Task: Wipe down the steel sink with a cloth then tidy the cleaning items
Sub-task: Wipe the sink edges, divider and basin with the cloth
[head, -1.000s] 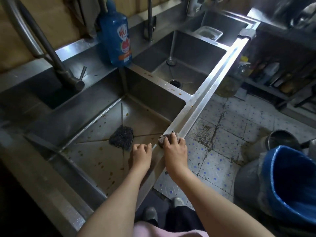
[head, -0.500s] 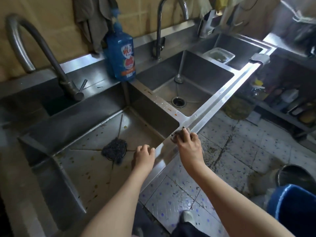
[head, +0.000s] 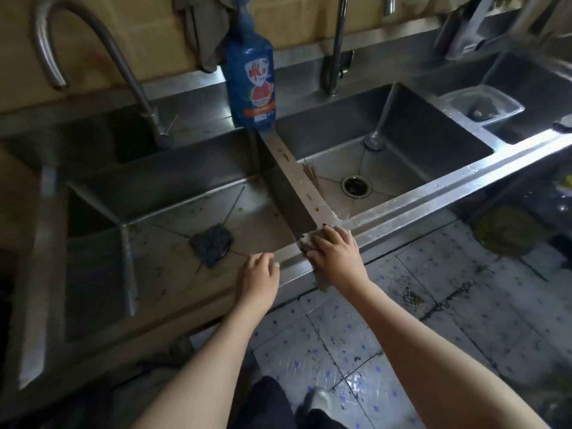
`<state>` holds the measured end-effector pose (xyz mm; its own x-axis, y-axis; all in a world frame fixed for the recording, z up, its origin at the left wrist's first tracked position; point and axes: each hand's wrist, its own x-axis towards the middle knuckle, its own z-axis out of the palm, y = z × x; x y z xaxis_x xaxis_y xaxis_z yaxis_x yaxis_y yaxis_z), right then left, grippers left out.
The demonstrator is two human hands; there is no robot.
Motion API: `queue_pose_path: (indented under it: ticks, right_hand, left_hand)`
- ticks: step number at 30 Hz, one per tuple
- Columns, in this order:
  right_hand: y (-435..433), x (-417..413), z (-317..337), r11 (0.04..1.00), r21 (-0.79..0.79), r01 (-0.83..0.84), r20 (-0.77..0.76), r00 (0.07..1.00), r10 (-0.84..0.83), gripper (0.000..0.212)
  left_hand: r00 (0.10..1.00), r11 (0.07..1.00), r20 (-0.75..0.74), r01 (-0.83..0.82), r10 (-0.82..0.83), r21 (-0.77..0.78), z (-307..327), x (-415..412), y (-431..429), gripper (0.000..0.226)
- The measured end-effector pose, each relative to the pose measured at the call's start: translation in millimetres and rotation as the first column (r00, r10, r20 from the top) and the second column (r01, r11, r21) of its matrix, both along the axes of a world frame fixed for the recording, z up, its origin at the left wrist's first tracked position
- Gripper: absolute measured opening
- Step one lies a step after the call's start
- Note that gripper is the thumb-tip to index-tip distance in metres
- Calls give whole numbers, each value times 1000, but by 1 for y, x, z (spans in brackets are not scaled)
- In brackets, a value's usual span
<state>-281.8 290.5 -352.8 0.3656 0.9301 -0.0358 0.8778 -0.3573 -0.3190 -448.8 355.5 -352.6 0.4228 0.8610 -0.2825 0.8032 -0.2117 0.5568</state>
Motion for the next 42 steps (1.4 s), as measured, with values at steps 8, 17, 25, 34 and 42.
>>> queue_pose_path:
  ticks: [8, 17, 25, 34, 42]
  right_hand:
    - [7, -12, -7, 972, 98, 214, -137, 970, -199, 40]
    - [18, -2, -16, 980, 24, 199, -93, 976, -196, 41]
    - [45, 28, -9, 985, -91, 146, -13, 989, -148, 47]
    - [42, 30, -1, 984, -5, 178, -38, 983, -178, 46]
    - [30, 34, -3, 993, -85, 78, -73, 994, -84, 46]
  left_hand:
    - [993, 994, -107, 58, -48, 89, -8, 30, 10, 37]
    - [930, 962, -251, 252, -270, -102, -17, 62, 29, 55]
    - [939, 971, -254, 239, -234, -10, -23, 64, 29, 49]
    - [947, 987, -278, 147, -159, -63, -24, 68, 30, 50]
    - [933, 999, -359, -12, 23, 34, -25, 84, 22, 55]
